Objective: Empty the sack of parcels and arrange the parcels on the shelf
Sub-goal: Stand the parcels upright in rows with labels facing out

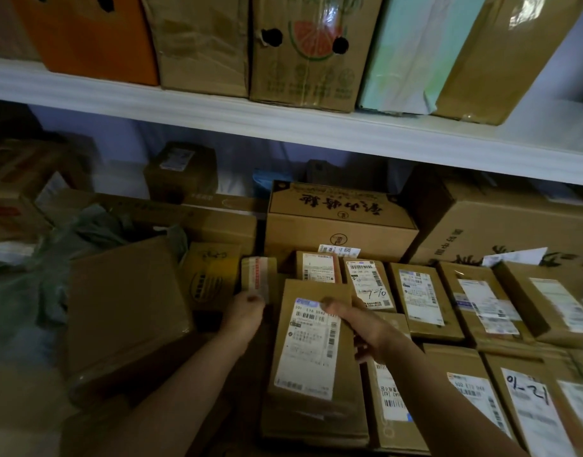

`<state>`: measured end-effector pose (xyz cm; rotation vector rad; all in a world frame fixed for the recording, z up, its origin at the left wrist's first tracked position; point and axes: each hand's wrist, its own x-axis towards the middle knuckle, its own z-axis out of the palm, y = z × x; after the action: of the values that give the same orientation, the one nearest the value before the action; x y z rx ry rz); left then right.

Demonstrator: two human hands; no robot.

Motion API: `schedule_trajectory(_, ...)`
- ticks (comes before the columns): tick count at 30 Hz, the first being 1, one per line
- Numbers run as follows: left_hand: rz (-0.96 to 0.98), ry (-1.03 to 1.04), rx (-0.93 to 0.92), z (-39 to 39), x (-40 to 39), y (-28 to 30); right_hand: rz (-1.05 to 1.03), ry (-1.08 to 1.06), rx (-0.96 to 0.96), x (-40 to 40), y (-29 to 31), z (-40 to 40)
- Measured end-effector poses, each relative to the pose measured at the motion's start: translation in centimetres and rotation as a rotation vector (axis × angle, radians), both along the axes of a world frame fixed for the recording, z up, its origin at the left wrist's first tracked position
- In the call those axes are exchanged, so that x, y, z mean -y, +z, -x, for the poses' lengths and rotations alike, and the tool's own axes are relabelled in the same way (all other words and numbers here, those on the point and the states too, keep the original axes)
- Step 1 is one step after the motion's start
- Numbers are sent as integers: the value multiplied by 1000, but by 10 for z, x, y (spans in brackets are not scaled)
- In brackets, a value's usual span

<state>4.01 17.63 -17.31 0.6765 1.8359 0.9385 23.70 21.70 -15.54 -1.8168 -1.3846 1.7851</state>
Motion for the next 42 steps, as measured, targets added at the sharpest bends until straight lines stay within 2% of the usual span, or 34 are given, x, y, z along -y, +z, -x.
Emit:
schedule_trajectory(2, -19, -26, -226, 6, -18, 1, -16, 36, 81, -8, 3, 1)
schedule_trajectory(5, 71, -103, -505, 12, -48, -4, -26, 138, 199, -22, 4, 6)
schedule_trajectory(9, 304, -249, -743, 4, -76, -14, -146, 85, 124, -47, 6, 11)
schedule_trajectory(13, 431, -415, -854, 0, -98, -26, -208, 85, 37, -72, 0, 23)
schedule_trajectory(16, 398, -407, -834, 0, -103, -36, -171, 82, -20, -87, -10, 34)
schedule_trajectory(19, 199, -210, -674, 8, -104, -45, -133, 31, -72, -103, -18, 39)
schedule_trajectory(20, 85, -101, -527, 11, -104, -46, -127, 21, -82, -109, -20, 40)
schedule_trajectory(22, -84, 86, -114, 15, -106, -45, -137, 15, -93, -117, -21, 43)
schedule_trajectory(24, -118, 173, 239, 15, -103, -42, -152, 10, -109, -122, -21, 48)
schedule_trajectory(28, -131, 280, 653, 16, -99, -39, -152, 50, -215, -125, -22, 56)
schedule_trajectory(30, -131, 295, 795, 17, -97, -38, -119, 44, -293, -128, -25, 58)
schedule_trajectory(34, -154, 256, 916, 16, -91, -33, -3, -12, -529, -133, -25, 61)
schedule_trajectory(39, -174, 223, 1034, 15, -88, -30, 78, 87, -645, -133, -23, 63)
schedule_trajectory(42, -132, 181, 956, 12, -89, -28, 91, 40, -678, -133, -22, 68)
